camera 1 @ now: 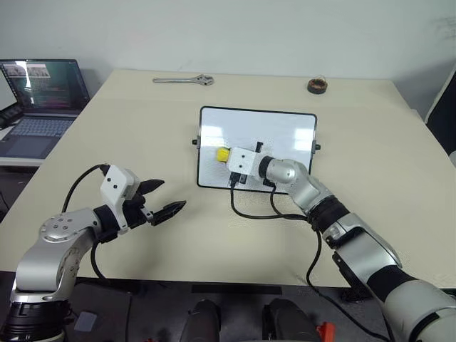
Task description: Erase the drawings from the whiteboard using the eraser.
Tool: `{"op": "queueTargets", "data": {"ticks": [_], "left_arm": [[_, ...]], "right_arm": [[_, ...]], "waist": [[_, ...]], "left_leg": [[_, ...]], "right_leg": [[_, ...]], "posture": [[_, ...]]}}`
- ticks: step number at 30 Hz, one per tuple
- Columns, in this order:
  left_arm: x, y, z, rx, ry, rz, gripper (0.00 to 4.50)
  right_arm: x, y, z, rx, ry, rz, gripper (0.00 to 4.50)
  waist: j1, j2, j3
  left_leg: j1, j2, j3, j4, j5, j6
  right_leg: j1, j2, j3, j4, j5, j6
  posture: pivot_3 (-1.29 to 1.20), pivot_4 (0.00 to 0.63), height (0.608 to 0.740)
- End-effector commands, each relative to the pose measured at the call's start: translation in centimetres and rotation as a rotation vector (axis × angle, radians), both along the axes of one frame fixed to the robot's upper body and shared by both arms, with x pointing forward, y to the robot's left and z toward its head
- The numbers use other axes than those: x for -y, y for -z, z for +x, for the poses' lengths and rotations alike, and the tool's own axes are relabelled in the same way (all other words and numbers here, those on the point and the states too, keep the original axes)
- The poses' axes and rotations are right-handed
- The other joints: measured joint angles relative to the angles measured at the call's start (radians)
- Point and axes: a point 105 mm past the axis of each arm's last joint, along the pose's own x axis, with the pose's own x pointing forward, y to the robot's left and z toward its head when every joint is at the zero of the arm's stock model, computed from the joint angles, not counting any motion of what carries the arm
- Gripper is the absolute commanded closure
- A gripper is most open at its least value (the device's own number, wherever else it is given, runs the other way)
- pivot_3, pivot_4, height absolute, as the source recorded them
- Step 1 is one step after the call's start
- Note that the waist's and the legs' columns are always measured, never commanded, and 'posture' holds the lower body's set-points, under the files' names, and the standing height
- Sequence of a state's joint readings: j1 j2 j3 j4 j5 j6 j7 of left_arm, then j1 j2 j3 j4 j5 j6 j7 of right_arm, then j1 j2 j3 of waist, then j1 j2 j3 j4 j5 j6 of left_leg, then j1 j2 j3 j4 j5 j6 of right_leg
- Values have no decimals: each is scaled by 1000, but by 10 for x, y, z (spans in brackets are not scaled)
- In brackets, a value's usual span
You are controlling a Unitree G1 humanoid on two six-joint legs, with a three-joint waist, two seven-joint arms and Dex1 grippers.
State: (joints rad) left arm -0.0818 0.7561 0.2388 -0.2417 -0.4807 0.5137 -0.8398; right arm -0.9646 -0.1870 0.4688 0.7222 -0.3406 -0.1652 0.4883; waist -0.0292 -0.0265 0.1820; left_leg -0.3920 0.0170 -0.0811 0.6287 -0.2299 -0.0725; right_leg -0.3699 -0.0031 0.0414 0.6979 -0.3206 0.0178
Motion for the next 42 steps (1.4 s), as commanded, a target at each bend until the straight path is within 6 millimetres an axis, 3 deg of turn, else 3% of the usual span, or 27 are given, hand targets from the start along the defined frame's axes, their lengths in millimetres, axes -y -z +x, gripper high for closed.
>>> {"op": "queueTargets", "data": {"ticks": [1,4,9,12,15,17,20,22,25,28,35,42], "left_arm": [[4,-10,1,48,19,8,0],[5,-10,1,49,23,4,0],[8,-12,4,50,37,-2,0],[12,-16,7,60,50,-11,0],[21,-25,10,87,95,-7,0],[28,-30,12,103,121,-5,0],[48,-40,16,150,202,17,0],[75,-50,17,191,306,10,0],[108,-54,14,209,456,14,0],[133,-49,10,194,600,22,0],[176,-42,17,194,796,21,0],[208,-39,22,213,917,53,0]], "right_arm": [[20,32,-5,-107,11,-111,3409],[21,47,-18,-143,-50,-195,3409],[34,38,-15,-75,-11,-167,3409],[40,11,-16,5,13,-88,3409],[51,-40,-31,43,28,92,3410],[61,-59,-41,39,45,173,3410],[91,-86,-52,101,144,278,3410],[125,-92,-59,124,294,358,3410],[163,-86,-71,96,494,487,3410],[191,-66,-83,63,677,530,3410],[215,-7,-91,-231,964,763,3410],[238,21,-71,-311,1124,851,3410]], "waist": [[-1,0,0],[-3,0,0],[-1,0,0],[5,0,0],[7,0,1],[2,1,1],[0,1,1],[7,0,1],[9,0,1],[2,1,1],[-15,2,2],[-12,2,2]], "left_leg": [[0,0,0,0,0,0],[0,0,0,0,0,0],[0,0,0,0,0,0],[-2,0,-1,0,0,0],[-7,-1,-2,1,0,0],[-8,-1,-2,1,0,0],[-8,-1,-2,0,0,0],[-8,-1,-2,-1,0,0],[-9,-3,-2,0,0,0],[-8,-4,0,0,0,0],[-6,-4,2,0,0,0],[-7,-6,3,0,0,0]], "right_leg": [[0,0,0,0,0,0],[0,0,0,0,0,0],[0,0,0,0,0,0],[-1,0,-1,0,0,0],[-4,-1,-2,-1,0,0],[-5,-1,-1,-1,0,0],[-5,0,-2,-2,0,0],[-5,0,-2,-3,-1,0],[-4,0,-2,-4,-1,2],[-4,0,0,-4,-2,2],[-5,5,1,0,-2,1],[-5,7,1,-1,-2,1]], "posture": [[0,150,740],[0,150,740],[0,150,740],[0,150,740],[0,150,740],[0,150,740],[0,150,740],[0,150,740],[0,150,740],[0,150,740],[0,150,740],[0,150,740]]}}
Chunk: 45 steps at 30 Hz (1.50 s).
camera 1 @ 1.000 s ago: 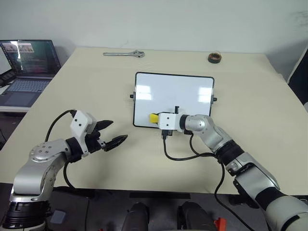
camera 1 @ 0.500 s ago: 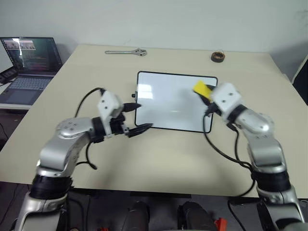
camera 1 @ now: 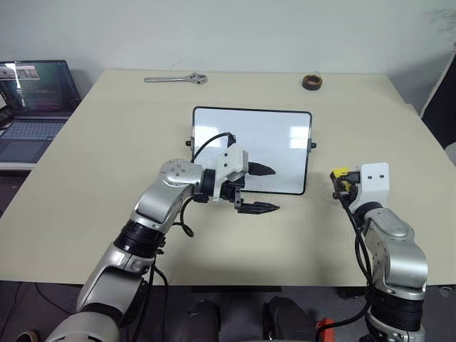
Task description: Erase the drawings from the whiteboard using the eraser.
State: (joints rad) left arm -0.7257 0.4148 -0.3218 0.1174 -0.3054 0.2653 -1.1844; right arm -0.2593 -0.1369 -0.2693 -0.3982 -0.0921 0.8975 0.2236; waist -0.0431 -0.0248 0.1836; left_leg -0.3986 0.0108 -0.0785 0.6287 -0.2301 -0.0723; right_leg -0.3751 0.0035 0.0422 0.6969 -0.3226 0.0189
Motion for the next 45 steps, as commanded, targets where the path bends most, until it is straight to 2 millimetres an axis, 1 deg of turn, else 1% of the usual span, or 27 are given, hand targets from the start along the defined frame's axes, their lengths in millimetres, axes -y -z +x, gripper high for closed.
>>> {"op": "queueTargets", "data": {"ticks": [1,4,6,7,8,10,12,14,16,18,19,21,22,23,25,27,29,31,32,34,35,36,39,42,45], "left_arm": [[18,-12,-3,73,83,-4,0],[23,-12,-3,87,100,3,0],[23,-13,-3,86,102,2,0],[22,-13,-4,85,96,2,0],[20,-12,-3,82,89,2,0],[13,-10,-2,78,60,4,0],[4,-9,0,56,13,-13,0],[-8,-10,3,-2,-64,-56,0],[-26,-6,7,-48,-150,-79,0],[-40,-3,10,-79,-228,-97,0],[-55,1,10,-96,-307,-119,0],[-96,9,3,-142,-510,-174,0],[-106,11,-1,-154,-573,-190,0],[-118,16,-9,-168,-656,-221,0],[-130,23,-19,-170,-782,-261,0],[-142,27,-22,-138,-915,-294,0],[-151,27,-20,-68,-1025,-311,0],[-166,25,-15,18,-1146,-316,0],[-167,24,-12,54,-1182,-316,0],[-187,17,-8,138,-1338,-347,0],[-197,16,-7,159,-1414,-369,0],[-205,17,-9,174,-1465,-379,0],[-204,20,-13,217,-1503,-349,0],[-202,31,-18,173,-1544,-352,0],[-197,41,-21,123,-1553,-355,0]], "right_arm": [[12,-4,11,31,55,29,3410],[16,-4,21,34,67,38,3410],[21,-3,27,40,100,46,2680],[22,-3,30,41,104,52,2488],[23,-3,32,45,108,64,2127],[23,-4,34,58,107,85,1450],[19,-14,34,110,87,122,704],[11,-31,32,193,36,170,13],[6,-46,27,262,0,168,13],[5,-56,21,307,-25,150,13],[-2,-63,15,337,-78,141,13],[-26,-68,-1,375,-209,94,13],[-31,-68,-6,381,-247,81,13],[-32,-60,-12,371,-252,78,13],[-29,-47,-20,371,-250,83,13],[-22,-26,-29,339,-235,83,13],[-15,-7,-37,307,-225,68,13],[-15,0,-47,330,-233,-6,13],[-11,-1,-49,348,-235,-42,13],[3,-3,-54,397,-166,-32,13],[10,-1,-56,401,-127,-22,13],[13,1,-59,404,-100,-18,13],[15,4,-63,392,-97,-14,13],[15,4,-66,375,-109,-16,13],[17,0,-59,365,-125,-19,13]], "waist": [[2,0,0],[-4,0,0],[-8,0,0],[-9,0,0],[-9,1,0],[-10,1,0],[-12,1,0],[-14,1,1],[-15,3,2],[-14,3,2],[-13,3,2],[-17,3,1],[-20,3,1],[-21,4,1],[-14,3,1],[5,3,1],[22,3,1],[30,3,1],[28,3,1],[25,3,1],[23,3,1],[18,3,1],[11,3,1],[11,3,1],[12,3,1]], "left_leg": [[0,0,0,0,0,0],[0,0,0,0,0,0],[-1,1,1,-1,0,0],[0,1,1,-1,0,0],[0,1,1,-1,0,0],[-1,1,1,-1,0,0],[0,1,1,-1,0,0],[-1,1,1,-1,0,0],[-1,2,1,-1,0,0],[-1,2,0,-1,0,0],[-1,2,0,-1,0,0],[-1,4,-1,-1,0,0],[-1,7,-2,-2,-1,1],[-1,8,-2,-2,-1,1],[-1,9,-3,-2,-2,1],[-2,8,-2,-1,-2,1],[1,6,-2,1,-2,1],[3,4,-3,1,-1,1],[3,3,-2,1,-1,1],[4,3,-1,1,-1,1],[5,3,-1,1,-1,1],[5,3,-1,1,-1,1],[4,3,-1,0,-1,1],[4,3,0,-1,-1,1],[3,3,-1,0,-1,1]], "right_leg": [[0,0,0,0,0,0],[0,0,1,0,0,0],[-1,0,1,0,0,0],[-1,0,1,0,0,0],[-1,0,1,0,0,0],[-1,0,1,0,0,0],[-1,0,2,0,0,0],[-1,0,2,0,0,0],[-2,0,2,0,0,0],[-2,0,2,0,0,0],[-1,0,2,0,0,0],[-2,-1,2,0,0,0],[-2,-4,4,0,-1,1],[-2,-5,4,-1,-1,0],[-3,-5,3,-1,-2,0],[-2,-6,2,-1,-2,0],[2,-8,0,-1,-2,0],[5,-8,-1,-1,-1,1],[5,-8,0,-1,-1,2],[5,-8,2,-1,-1,2],[5,-8,2,-1,-1,2],[5,-8,2,-1,-1,2],[5,-6,1,-1,-1,2],[4,-6,2,-1,-1,1],[4,-7,2,-1,-1,2]], "posture": [[0,150,740],[0,150,740],[0,150,740],[0,150,740],[0,150,740],[0,150,740],[0,150,740],[0,150,740],[0,150,740],[0,150,740],[0,150,740],[0,150,740],[0,150,740],[0,150,740],[0,150,740],[0,150,740],[0,150,740],[0,150,740],[0,150,740],[0,150,740],[0,150,740],[0,150,740],[0,150,740],[0,150,740],[0,150,740]]}}
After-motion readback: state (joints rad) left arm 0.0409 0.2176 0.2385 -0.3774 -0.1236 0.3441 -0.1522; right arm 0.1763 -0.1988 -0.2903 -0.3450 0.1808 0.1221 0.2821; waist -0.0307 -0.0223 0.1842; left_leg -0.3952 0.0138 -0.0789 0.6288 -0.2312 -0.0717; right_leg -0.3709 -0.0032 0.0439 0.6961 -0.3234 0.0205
